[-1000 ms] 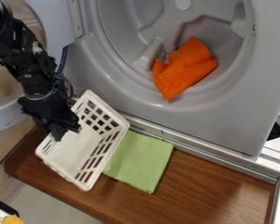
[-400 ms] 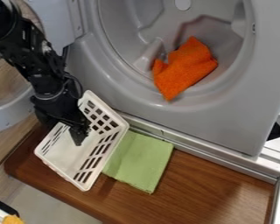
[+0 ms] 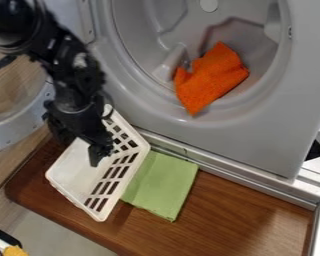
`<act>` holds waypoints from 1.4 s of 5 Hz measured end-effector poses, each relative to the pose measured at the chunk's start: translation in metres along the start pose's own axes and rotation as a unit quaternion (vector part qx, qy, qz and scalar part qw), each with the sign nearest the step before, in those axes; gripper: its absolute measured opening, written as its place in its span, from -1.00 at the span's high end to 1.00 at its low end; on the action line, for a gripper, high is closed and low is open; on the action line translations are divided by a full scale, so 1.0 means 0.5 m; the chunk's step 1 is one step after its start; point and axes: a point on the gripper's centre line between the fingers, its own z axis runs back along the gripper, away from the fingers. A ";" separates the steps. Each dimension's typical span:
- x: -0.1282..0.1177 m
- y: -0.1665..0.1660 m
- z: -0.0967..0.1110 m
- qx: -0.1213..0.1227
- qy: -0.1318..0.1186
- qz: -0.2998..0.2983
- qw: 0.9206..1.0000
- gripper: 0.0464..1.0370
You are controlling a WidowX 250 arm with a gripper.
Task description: Moved the basket to the left side of the green cloth
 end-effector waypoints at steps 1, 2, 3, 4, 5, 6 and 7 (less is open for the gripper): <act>-0.006 0.005 0.031 0.052 0.016 0.025 0.998 -0.93; -0.011 -0.001 0.050 0.066 0.017 0.032 0.997 -0.93; -0.008 -0.030 0.050 0.035 0.011 0.027 0.999 -0.93; -0.010 -0.062 0.041 -0.048 -0.025 0.014 0.998 -0.93; -0.006 -0.101 0.042 -0.082 -0.042 -0.010 0.996 -0.93; -0.003 -0.120 0.046 -0.077 -0.043 -0.028 0.996 -0.93; -0.006 -0.126 0.043 -0.074 -0.036 -0.035 0.996 -0.93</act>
